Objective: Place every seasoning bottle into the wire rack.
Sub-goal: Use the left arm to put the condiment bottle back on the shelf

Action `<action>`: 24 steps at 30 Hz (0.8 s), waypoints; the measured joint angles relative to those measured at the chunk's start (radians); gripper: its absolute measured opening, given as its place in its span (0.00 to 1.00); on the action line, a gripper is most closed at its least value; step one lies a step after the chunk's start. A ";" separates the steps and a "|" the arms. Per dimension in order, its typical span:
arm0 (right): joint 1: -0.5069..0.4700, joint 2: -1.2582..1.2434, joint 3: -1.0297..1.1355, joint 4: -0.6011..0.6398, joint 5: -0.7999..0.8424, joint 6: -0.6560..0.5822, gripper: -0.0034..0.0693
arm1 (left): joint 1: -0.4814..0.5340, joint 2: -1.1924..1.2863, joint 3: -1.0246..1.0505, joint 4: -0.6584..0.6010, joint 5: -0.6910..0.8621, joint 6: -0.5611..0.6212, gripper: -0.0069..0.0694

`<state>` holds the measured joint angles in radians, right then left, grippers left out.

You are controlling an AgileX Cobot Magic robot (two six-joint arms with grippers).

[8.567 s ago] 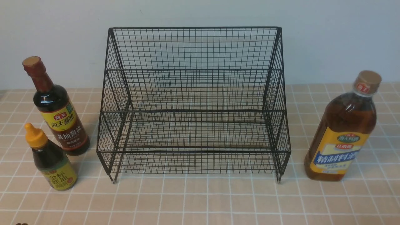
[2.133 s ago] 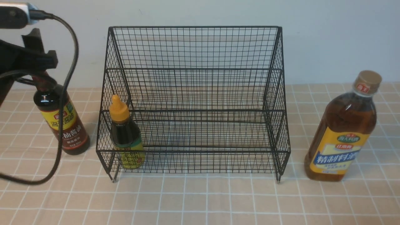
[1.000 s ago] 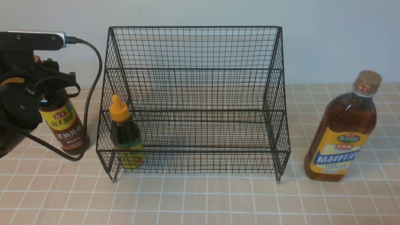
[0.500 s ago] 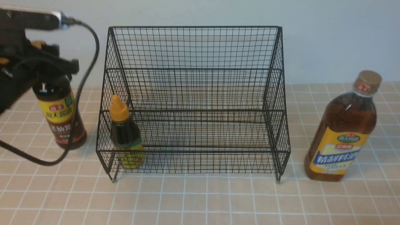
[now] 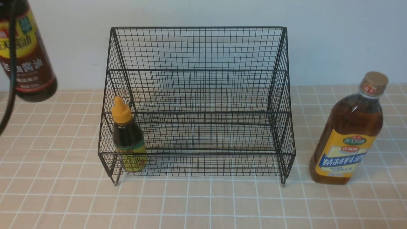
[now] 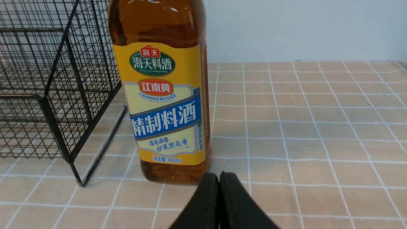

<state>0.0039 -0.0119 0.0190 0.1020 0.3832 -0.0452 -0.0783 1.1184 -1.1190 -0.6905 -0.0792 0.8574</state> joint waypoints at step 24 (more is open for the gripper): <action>0.000 0.000 0.000 0.000 0.000 0.000 0.03 | -0.252 0.232 -0.010 -0.021 -0.109 -0.031 0.44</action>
<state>0.0039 -0.0119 0.0190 0.1020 0.3832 -0.0452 -0.3305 1.3504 -1.1291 -0.7114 -0.1884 0.8268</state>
